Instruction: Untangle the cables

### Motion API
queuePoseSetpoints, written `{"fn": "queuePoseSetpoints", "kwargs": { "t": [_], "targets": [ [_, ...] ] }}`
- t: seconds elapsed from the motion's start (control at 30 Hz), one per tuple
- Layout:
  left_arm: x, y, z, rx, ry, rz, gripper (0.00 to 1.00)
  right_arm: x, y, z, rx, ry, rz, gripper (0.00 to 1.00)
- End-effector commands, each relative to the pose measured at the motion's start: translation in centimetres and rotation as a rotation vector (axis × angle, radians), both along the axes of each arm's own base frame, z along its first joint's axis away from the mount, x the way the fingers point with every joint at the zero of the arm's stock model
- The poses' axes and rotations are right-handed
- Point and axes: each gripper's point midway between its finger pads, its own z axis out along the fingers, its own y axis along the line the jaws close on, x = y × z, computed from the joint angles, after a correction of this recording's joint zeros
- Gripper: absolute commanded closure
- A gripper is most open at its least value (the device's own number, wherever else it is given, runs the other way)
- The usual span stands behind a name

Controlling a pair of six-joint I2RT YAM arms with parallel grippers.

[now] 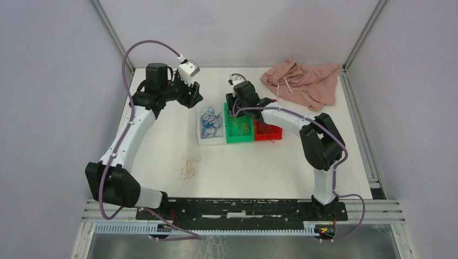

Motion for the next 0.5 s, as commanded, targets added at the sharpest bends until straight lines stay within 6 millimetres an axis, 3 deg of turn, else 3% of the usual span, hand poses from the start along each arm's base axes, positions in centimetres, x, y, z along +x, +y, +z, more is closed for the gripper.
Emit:
{"fn": "queuePoseSetpoints", "kwargs": {
  "t": [0.0, 0.1, 0.2, 0.27, 0.3, 0.37, 0.47],
  "targets": [
    [0.2, 1.0, 2.4, 0.008, -0.070, -0.002, 0.35, 2.1, -0.5, 6.8, -0.002, -0.157, -0.021, 0.52],
    [0.7, 1.9, 2.3, -0.003, -0.040, 0.016, 0.34, 1.6, -0.5, 9.0, 0.026, -0.197, 0.004, 0.52],
    [0.7, 2.8, 2.0, -0.006, -0.012, 0.023, 0.29, -0.6, 1.0, 10.8, 0.050, -0.274, 0.118, 0.46],
    [0.6, 3.5, 1.8, -0.011, -0.005, 0.037, 0.19, -3.6, 2.9, 11.6, 0.036, -0.353, 0.256, 0.42],
    [0.5, 3.8, 1.7, -0.017, -0.003, 0.045, 0.08, -5.4, 4.0, 11.6, 0.033, -0.375, 0.338, 0.40],
    [0.3, 4.5, 1.6, -0.026, 0.002, 0.062, 0.00, -9.3, 6.1, 11.2, 0.067, -0.364, 0.487, 0.03],
    [0.2, 5.0, 1.6, -0.040, 0.002, 0.076, 0.01, -14.9, 9.5, 9.9, 0.094, -0.315, 0.689, 0.00]
  ]
}}
